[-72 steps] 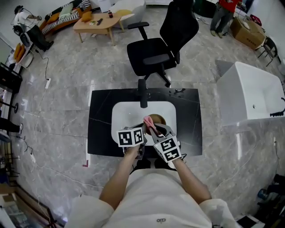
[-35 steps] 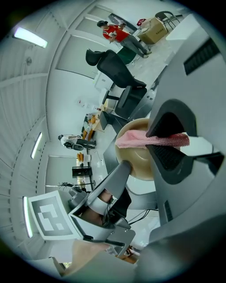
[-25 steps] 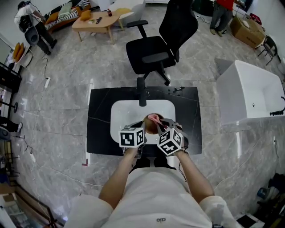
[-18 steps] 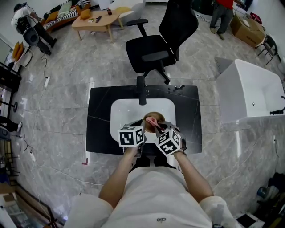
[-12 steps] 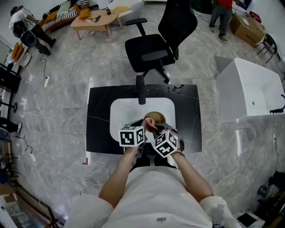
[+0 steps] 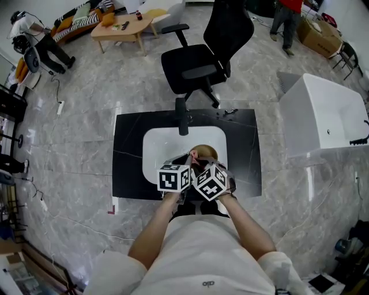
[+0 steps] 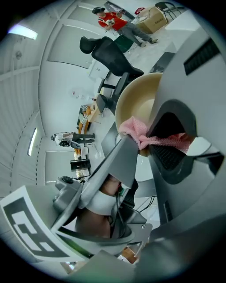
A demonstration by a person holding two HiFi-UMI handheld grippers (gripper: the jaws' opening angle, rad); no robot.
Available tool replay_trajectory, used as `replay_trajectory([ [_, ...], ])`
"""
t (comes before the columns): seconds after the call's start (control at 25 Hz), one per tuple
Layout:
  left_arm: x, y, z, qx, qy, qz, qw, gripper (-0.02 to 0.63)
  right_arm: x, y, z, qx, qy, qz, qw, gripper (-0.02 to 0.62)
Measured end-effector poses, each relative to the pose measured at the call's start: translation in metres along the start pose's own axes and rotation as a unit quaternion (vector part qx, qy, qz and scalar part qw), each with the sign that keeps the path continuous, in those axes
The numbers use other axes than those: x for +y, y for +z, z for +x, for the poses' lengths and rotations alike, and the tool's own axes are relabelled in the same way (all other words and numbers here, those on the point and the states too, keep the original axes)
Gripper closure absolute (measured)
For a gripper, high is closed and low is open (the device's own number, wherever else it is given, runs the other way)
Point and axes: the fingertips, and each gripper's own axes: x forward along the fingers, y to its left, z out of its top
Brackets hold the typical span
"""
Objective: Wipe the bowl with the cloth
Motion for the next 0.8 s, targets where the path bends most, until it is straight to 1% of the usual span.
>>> replay_trajectory([
  [0.2,-0.004,0.0,-0.001,0.005,-0.003,0.019,0.9998,0.589,-0.008,0.006,-0.003,-0.017,-0.02,0.001,1.0,0.563],
  [0.36,-0.004,-0.001,-0.001,0.008,-0.008,0.024,0.9997,0.589,-0.011,0.006,-0.003,-0.027,-0.022,0.008,0.999,0.563],
  [0.64,-0.006,-0.003,-0.001,0.012,-0.012,0.028,0.9995,0.589,-0.028,0.01,-0.012,-0.054,-0.033,0.07,0.996,0.563],
  [0.8,-0.005,-0.004,0.002,0.012,-0.008,0.028,0.9995,0.589,-0.039,0.008,-0.014,-0.059,-0.052,0.103,0.992,0.563],
])
